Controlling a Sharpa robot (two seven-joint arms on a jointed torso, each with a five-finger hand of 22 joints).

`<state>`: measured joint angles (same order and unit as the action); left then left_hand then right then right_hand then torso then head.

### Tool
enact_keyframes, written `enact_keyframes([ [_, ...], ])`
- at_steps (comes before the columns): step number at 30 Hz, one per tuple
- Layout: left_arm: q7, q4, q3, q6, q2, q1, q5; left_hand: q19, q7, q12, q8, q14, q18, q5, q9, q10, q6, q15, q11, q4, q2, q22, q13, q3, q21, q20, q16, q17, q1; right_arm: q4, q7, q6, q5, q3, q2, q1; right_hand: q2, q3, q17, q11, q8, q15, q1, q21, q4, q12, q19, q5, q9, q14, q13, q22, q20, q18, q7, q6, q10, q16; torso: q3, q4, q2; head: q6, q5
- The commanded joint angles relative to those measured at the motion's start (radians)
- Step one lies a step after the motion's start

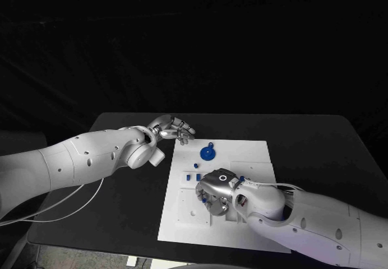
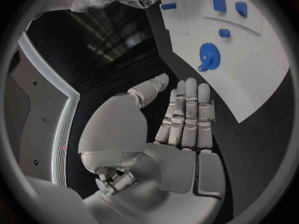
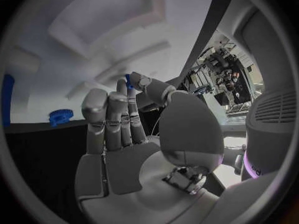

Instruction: Assemble the parts on the task board

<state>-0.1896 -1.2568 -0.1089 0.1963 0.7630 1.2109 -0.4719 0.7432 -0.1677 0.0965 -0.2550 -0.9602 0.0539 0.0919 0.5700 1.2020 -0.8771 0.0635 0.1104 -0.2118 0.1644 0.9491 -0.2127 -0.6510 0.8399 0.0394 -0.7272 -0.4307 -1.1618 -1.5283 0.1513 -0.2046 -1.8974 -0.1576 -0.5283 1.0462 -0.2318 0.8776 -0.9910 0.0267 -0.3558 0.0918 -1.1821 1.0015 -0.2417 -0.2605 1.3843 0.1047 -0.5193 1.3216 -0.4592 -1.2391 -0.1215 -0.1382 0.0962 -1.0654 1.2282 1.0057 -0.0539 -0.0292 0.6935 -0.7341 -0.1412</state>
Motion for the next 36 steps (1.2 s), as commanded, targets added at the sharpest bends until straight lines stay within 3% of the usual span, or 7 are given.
enact_keyframes([
  [1, -0.010, -0.001, 0.001, -0.013, -0.002, 0.001, 0.008, -0.008, 0.002, 0.004, -0.005, 0.006, 0.020, 0.006, -0.001, -0.002, 0.008, 0.000, 0.002, 0.000, -0.004, -0.001, 0.001, -0.004, -0.007, -0.001, 0.004, 0.002, 0.005, 0.002, 0.000, 0.017, -0.021, -0.006, 0.003, -0.004, 0.004, -0.001, -0.001, -0.010, -0.007, 0.001, 0.009, 0.006, -0.006, 0.005, -0.001, 0.004, -0.001, -0.009, 0.000, -0.001, -0.004, -0.124, -0.001, -0.007, 0.068, 0.001, 0.0000, 0.0002, 0.000, 0.000, 0.001],
  [17, -0.005, -0.002, 0.001, -0.016, 0.000, 0.001, 0.008, -0.008, 0.002, 0.004, -0.005, 0.006, 0.020, 0.005, -0.002, -0.003, 0.008, 0.000, 0.002, 0.000, -0.003, 0.000, 0.002, -0.004, -0.007, -0.002, 0.005, 0.002, 0.005, 0.011, -0.006, -0.003, 0.039, -0.012, 0.003, -0.005, -0.003, -0.001, 0.003, -0.001, 0.009, -0.007, 0.025, -0.003, 0.000, 0.023, -0.010, 0.031, 0.001, -0.017, 0.000, 0.000, 0.002, -0.124, 0.009, 0.016, 0.046, -0.009, -0.0001, -0.0012, -0.001, 0.002, 0.003],
  [22, -0.002, -0.003, 0.001, -0.019, 0.002, 0.001, 0.008, -0.008, 0.002, 0.004, -0.005, 0.006, 0.020, 0.005, -0.002, -0.003, 0.009, 0.000, 0.002, -0.001, -0.002, 0.000, 0.002, -0.003, -0.008, -0.002, 0.005, 0.002, 0.005, 0.005, -0.007, -0.072, 0.080, -0.012, -0.010, -0.005, -0.060, -0.083, 0.008, 0.047, 0.085, -0.055, 0.085, -0.027, 0.000, 0.105, -0.037, 0.023, 0.033, -0.043, 0.035, 0.008, 0.015, -0.124, 0.068, 0.155, -0.083, -0.024, -0.0003, -0.0012, -0.001, 0.004, 0.005],
  [25, -0.002, -0.003, 0.001, -0.020, 0.002, 0.001, 0.008, -0.008, 0.002, 0.004, -0.005, 0.006, 0.020, 0.004, -0.002, -0.004, 0.009, 0.000, 0.002, -0.001, -0.002, 0.000, 0.002, -0.003, -0.008, -0.002, 0.006, 0.003, 0.005, -0.004, -0.004, -0.093, 0.086, -0.012, -0.018, -0.004, -0.064, -0.155, 0.013, 0.076, 0.102, -0.081, 0.110, -0.046, -0.025, 0.151, -0.055, 0.061, 0.042, -0.057, 0.064, 0.014, 0.025, -0.124, 0.053, 0.195, -0.152, -0.030, -0.0007, -0.0011, 0.000, 0.005, 0.006],
  [29, -0.003, -0.001, 0.001, -0.019, 0.003, 0.001, 0.008, -0.009, 0.002, 0.004, -0.005, 0.007, 0.020, 0.004, -0.002, -0.004, 0.010, 0.000, 0.003, -0.001, -0.002, 0.000, 0.002, -0.003, -0.008, -0.002, 0.006, 0.003, 0.005, -0.025, -0.002, -0.106, 0.098, -0.011, -0.039, -0.003, -0.066, -0.192, 0.016, 0.084, 0.100, -0.088, 0.113, -0.054, -0.031, 0.162, -0.054, 0.068, 0.043, -0.057, 0.080, 0.019, 0.030, -0.124, 0.048, 0.202, -0.164, -0.027, -0.0004, -0.0009, -0.001, 0.007, 0.007],
  [32, -0.002, 0.006, 0.001, -0.021, 0.005, 0.001, 0.007, -0.009, 0.002, 0.004, -0.005, 0.007, 0.021, 0.004, -0.002, -0.004, 0.010, 0.000, 0.003, -0.001, -0.002, 0.000, 0.003, -0.003, -0.008, -0.002, 0.006, 0.003, 0.005, -0.051, -0.016, -0.106, 0.126, -0.002, -0.069, 0.005, -0.066, -0.202, 0.017, 0.084, 0.099, -0.089, 0.111, -0.056, -0.032, 0.163, -0.050, 0.070, 0.043, -0.056, 0.085, 0.021, 0.031, -0.124, 0.045, 0.205, -0.162, -0.025, -0.0007, -0.0018, 0.000, 0.006, 0.003],
  [36, -0.005, 0.016, 0.001, -0.018, 0.006, 0.001, 0.007, -0.009, 0.002, 0.004, -0.005, 0.007, 0.021, 0.004, -0.002, -0.004, 0.010, 0.001, 0.003, -0.002, -0.002, 0.000, 0.003, -0.004, -0.008, -0.002, 0.007, 0.003, 0.003, -0.084, -0.037, -0.127, 0.166, 0.031, -0.113, 0.020, -0.065, -0.215, 0.020, 0.082, 0.095, -0.086, 0.110, -0.057, -0.024, 0.158, -0.040, 0.085, 0.044, -0.049, 0.093, 0.023, 0.031, -0.124, 0.050, 0.204, -0.148, -0.021, -0.0017, -0.0014, 0.000, 0.010, 0.005],
])
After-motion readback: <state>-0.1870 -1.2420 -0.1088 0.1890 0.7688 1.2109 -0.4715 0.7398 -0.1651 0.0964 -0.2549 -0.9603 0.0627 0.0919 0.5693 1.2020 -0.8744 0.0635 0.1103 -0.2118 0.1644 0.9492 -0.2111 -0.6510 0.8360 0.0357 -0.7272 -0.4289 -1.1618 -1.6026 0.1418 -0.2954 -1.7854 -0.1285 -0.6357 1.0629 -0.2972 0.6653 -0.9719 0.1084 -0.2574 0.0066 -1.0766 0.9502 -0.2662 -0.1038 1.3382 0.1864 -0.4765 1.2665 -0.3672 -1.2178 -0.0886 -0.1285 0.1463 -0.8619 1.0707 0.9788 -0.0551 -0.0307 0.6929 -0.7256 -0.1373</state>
